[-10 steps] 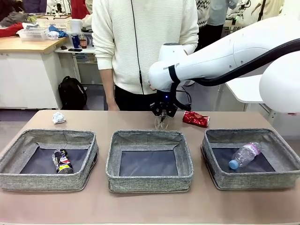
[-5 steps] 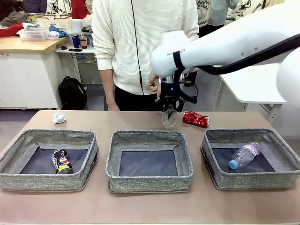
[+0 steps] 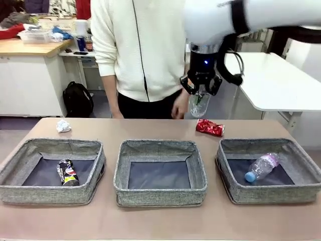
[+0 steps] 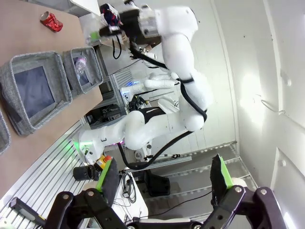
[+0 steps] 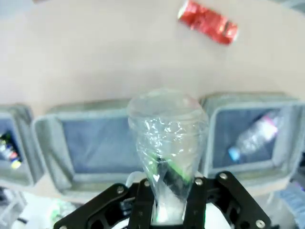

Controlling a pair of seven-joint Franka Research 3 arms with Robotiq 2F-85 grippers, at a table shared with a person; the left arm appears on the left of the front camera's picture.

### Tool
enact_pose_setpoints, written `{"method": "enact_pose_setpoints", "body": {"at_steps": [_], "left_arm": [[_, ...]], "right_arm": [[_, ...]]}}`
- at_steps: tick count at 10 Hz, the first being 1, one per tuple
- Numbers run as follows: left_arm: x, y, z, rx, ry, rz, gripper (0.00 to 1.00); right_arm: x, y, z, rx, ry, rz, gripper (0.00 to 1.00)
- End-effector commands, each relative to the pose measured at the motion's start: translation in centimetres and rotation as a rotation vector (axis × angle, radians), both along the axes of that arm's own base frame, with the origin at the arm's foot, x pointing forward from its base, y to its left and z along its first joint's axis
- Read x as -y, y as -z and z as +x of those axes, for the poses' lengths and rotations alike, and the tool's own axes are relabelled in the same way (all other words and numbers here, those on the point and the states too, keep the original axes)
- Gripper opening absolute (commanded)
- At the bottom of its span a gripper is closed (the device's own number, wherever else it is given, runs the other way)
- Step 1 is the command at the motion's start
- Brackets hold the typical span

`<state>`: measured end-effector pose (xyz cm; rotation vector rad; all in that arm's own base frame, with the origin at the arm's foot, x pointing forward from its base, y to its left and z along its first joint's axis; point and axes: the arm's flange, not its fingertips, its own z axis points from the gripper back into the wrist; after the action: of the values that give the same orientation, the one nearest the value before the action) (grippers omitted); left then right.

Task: Sort the waste into the appropriate baskets.
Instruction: Pick up the waste item pointed out by the person.

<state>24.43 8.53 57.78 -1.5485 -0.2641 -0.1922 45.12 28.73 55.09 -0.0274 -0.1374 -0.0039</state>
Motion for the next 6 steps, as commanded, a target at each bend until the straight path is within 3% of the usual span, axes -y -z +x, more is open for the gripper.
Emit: {"method": "enact_pose_setpoints", "body": {"at_steps": [1, 2, 4, 5, 6], "left_arm": [[0.1, -0.2, -0.1, 0.022, 0.005, -0.023, 1.00], [0.1, -0.2, -0.1, 0.022, 0.005, -0.023, 1.00], [0.1, -0.2, -0.1, 0.022, 0.005, -0.023, 1.00], [0.1, -0.2, -0.1, 0.022, 0.005, -0.023, 1.00], [0.1, -0.2, -0.1, 0.022, 0.005, -0.023, 1.00]], "right_arm": [[-1.5, 0.9, -5.6, 0.082, -0.026, 0.042, 0.00], [0.0, 0.0, 0.0, 0.000, 0.000, 0.000, 0.00], [0.0, 0.0, 0.0, 0.000, 0.000, 0.000, 0.00], [-0.9, -0.4, -3.4, 0.027, -0.010, -0.006, 0.04], [-3.4, 0.5, -2.0, -0.024, -0.026, 0.064, 0.04]]}}
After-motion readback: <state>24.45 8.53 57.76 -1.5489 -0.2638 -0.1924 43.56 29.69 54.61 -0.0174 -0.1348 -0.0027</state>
